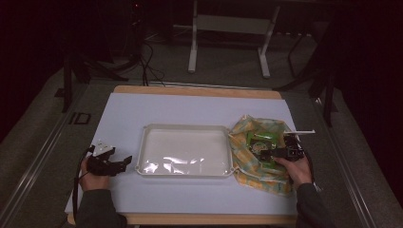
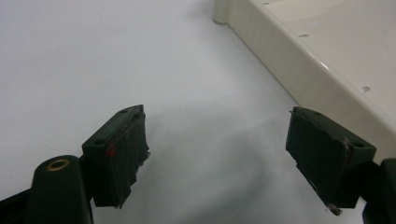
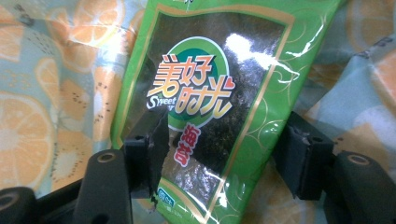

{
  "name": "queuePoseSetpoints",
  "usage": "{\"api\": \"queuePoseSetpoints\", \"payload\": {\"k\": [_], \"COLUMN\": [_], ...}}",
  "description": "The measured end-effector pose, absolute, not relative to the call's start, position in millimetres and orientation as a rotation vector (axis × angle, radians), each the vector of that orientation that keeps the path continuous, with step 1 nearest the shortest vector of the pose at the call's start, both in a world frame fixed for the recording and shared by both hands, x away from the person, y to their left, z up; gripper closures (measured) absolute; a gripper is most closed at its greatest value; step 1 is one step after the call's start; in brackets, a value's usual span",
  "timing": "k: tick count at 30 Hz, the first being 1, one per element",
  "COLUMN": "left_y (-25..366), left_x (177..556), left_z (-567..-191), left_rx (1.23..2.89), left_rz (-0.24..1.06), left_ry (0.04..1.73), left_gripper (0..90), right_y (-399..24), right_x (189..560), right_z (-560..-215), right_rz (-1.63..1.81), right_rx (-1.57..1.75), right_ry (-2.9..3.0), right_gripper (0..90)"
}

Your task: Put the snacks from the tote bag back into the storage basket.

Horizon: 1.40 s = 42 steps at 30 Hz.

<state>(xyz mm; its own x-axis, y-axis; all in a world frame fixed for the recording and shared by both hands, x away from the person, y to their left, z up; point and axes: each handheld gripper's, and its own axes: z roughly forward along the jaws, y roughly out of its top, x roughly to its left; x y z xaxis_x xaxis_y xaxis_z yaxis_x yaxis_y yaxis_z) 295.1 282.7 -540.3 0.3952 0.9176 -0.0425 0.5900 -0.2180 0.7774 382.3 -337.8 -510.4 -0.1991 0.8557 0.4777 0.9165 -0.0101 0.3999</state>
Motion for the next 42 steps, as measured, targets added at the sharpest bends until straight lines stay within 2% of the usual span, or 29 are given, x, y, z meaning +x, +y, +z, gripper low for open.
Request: {"api": "queuePoseSetpoints", "payload": {"k": [12,25,32,42], "left_y": [282,282,283,282], "left_x": [295,295,295,295], "left_z": [-540,-540,-540,-540], "left_rx": [1.917,1.917,1.919,1.919], "left_rz": [0.569,0.568,0.566,0.565], "left_ry": [1.294,1.294,1.292,1.292], "left_gripper": [20.9,20.9,20.9,20.9], "right_y": [-342,-328,-321,-321], "right_x": [377,382,392,396], "right_z": [-499,-477,-478,-477], "right_rz": [-1.092,-1.166,-1.118,-1.127], "right_rx": [-1.894,-1.822,-1.877,-1.922], "right_ry": [-2.105,-2.125,-2.109,-2.086], "right_gripper": [52.3,54.9,54.6,65.4]}}
